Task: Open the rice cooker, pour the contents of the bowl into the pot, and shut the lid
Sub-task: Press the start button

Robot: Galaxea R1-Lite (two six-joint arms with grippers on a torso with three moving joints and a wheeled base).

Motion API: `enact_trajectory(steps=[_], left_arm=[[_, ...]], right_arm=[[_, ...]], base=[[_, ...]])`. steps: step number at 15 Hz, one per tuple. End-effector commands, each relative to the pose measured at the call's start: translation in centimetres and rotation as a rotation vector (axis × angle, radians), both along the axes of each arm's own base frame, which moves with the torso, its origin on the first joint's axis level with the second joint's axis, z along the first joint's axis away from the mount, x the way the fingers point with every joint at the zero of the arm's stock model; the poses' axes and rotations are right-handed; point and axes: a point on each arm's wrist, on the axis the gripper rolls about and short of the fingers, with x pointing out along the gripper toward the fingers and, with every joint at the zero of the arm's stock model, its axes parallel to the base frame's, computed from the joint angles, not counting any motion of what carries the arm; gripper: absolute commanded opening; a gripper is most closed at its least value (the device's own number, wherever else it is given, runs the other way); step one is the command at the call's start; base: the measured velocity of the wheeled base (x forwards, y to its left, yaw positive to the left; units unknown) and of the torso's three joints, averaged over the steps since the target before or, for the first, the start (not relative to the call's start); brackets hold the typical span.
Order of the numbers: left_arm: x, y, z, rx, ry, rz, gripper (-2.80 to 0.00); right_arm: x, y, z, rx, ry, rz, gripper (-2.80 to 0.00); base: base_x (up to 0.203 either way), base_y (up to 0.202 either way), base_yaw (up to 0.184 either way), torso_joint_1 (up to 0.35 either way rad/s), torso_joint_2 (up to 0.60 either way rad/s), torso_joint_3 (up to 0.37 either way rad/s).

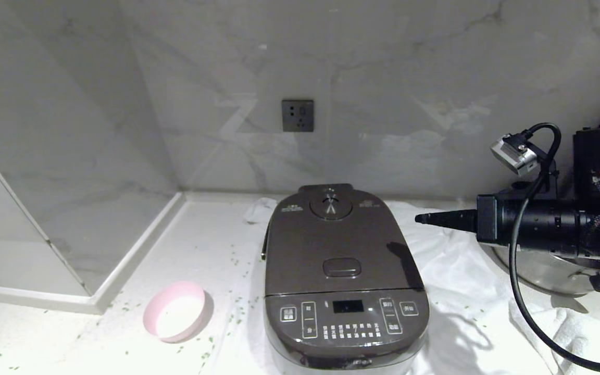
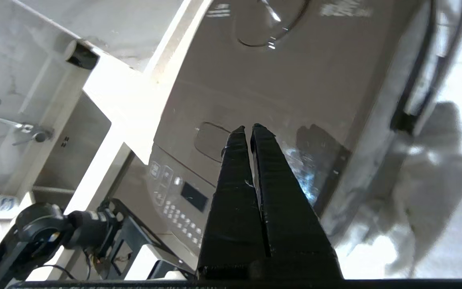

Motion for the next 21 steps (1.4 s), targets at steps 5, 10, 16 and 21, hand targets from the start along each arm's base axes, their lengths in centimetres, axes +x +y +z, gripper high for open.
enact_trajectory(steps=[5, 10, 16, 21], left_arm=[[1.6, -0.5, -7.0, -0.078, 0.08, -0.218, -2.8], [1.6, -0.6, -7.0, -0.061, 0.082, -0.228, -2.8], [1.8, -0.6, -6.9, -0.064, 0.116, -0.226, -2.8], [2.0, -0.6, -6.9, -0.067, 0.143, -0.223, -2.8]], right_arm=[[-0.8, 1.4, -1.5, -0.077, 0.061, -0.046, -2.8], [-2.5, 4.7, -2.6, -0.217, 0.132, -0.025, -2.8], [-2.8, 7.1, -3.9, -0.299, 0.169, -0.01, -2.8], [-2.8, 8.5, -3.9, -0.306, 0.163, 0.029, -2.8]], base=[[0.0, 0.0, 0.0, 0.0, 0.0, 0.0], [0.0, 0.0, 0.0, 0.0, 0.0, 0.0], [0.0, 0.0, 0.0, 0.0, 0.0, 0.0], [0.0, 0.0, 0.0, 0.0, 0.0, 0.0]])
